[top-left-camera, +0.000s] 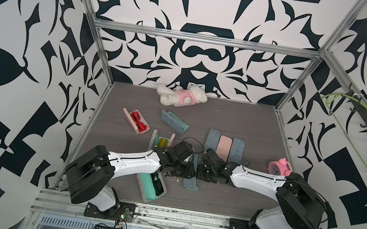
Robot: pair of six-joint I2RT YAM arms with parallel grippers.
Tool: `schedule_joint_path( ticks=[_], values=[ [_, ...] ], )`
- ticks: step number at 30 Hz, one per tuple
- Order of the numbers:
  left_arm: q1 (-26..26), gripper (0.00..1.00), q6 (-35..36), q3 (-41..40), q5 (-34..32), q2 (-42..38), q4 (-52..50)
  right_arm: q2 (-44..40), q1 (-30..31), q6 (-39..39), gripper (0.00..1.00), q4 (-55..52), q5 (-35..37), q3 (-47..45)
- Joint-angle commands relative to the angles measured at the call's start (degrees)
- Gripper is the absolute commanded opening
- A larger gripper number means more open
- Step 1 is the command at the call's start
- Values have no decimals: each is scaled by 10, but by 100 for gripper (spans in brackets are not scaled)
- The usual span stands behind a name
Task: Close the glasses case
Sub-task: Close the glasses case at the center of the board.
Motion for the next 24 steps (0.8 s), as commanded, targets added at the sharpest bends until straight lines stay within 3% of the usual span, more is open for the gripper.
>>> schedule_joint_path(
  ticks=[1, 24],
  values=[
    [-4, 28, -1, -3, -1, 23, -28, -12, -4, -3, 10, -1, -8, -6],
    [-4, 28, -7, -5, 1, 41, -11, -26, -21, -8, 11, 12, -34, -22]
  ],
)
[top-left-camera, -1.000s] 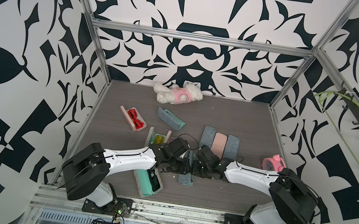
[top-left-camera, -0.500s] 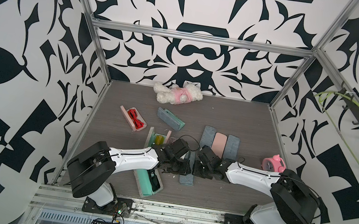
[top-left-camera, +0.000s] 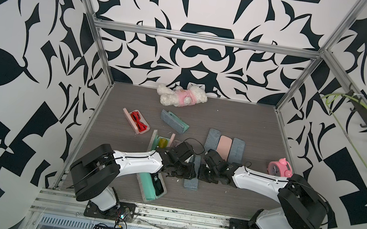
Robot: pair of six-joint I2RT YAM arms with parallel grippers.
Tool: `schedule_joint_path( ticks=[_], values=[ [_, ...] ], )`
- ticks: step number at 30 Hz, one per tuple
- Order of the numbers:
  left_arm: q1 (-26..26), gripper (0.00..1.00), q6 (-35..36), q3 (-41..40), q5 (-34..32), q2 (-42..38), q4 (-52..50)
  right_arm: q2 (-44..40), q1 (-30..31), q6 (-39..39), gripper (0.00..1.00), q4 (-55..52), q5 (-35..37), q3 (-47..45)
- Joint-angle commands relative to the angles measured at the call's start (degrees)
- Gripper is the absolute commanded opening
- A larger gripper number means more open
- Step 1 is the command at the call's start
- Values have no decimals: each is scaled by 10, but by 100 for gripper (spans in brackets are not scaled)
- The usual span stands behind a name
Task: Close the glasses case
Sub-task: Close the glasses case at the center of the board, then adjust the glasses case at the center of the board.
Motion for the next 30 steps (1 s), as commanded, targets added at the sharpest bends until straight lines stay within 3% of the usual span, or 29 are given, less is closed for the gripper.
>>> schedule_joint_path(
  ticks=[1, 3, 15, 30],
  values=[
    [-3, 29, -8, -6, -9, 15, -23, -13, -3, -6, 11, 4, -9, -5],
    [-1, 31, -12, -6, -16, 8, -24, -15, -3, -6, 11, 4, -10, -7],
    [23, 74, -34, 16, -12, -3, -20, -11, -3, -4, 11, 12, -15, -9],
    [31, 79, -45, 20, -12, 24, -6, -12, -3, -4, 10, 16, -17, -10]
  ],
)
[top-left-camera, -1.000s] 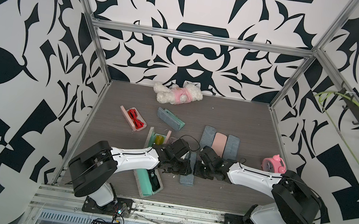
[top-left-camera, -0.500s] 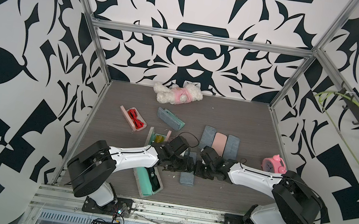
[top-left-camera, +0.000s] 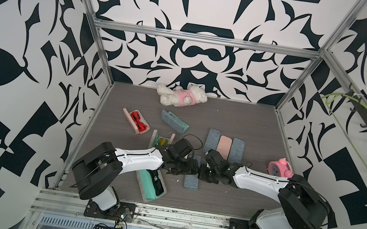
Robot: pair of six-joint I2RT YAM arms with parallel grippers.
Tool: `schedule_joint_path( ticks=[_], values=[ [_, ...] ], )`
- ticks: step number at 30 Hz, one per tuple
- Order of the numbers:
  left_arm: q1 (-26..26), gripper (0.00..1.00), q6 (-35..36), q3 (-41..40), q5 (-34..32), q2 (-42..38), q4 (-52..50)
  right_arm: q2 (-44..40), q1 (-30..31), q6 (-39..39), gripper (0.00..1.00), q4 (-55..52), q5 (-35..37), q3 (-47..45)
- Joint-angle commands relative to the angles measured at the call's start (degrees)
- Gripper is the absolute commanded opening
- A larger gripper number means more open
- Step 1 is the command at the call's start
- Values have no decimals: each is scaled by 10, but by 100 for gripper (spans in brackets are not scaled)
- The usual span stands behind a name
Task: Close the glasses case
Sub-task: Adjust the glasses case at the center of the board.
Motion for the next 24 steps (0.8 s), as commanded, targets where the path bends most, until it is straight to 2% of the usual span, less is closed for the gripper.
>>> schedule_joint_path(
  ticks=[1, 24],
  values=[
    [3, 79, -1, 10, -4, 11, -5, -9, 1, -4, 10, 6, -2, -3],
    [3, 80, 9, 7, -2, 44, 5, -29, 1, -5, 11, 3, -6, -2]
  ],
)
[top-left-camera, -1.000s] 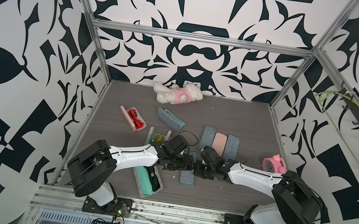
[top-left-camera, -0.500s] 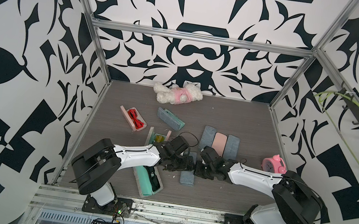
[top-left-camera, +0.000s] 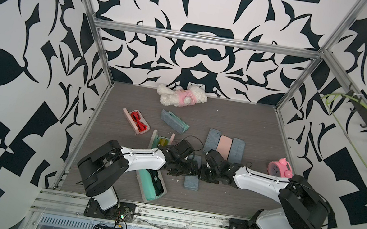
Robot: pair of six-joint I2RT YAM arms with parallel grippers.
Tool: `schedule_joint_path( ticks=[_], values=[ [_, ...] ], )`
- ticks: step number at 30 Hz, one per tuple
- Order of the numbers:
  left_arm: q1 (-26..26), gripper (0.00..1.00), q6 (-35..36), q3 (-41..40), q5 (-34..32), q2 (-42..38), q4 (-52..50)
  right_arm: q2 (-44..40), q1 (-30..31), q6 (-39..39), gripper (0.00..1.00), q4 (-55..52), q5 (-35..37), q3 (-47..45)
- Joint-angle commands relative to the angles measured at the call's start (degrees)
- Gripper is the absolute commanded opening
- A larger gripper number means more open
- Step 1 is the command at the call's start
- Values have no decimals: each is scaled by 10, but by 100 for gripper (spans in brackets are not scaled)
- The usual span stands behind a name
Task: Close the glasses case
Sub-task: Adjust the glasses case at the center of the board.
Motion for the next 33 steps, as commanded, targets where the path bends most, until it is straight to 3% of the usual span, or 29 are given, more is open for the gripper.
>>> schedule_joint_path(
  ticks=[1, 33],
  values=[
    [3, 79, 8, 7, -1, 16, -4, -25, 1, -6, 11, 2, -6, 1],
    [3, 69, 19, -8, 2, 44, 4, -82, -21, -16, 22, -48, -4, 7]
  ],
)
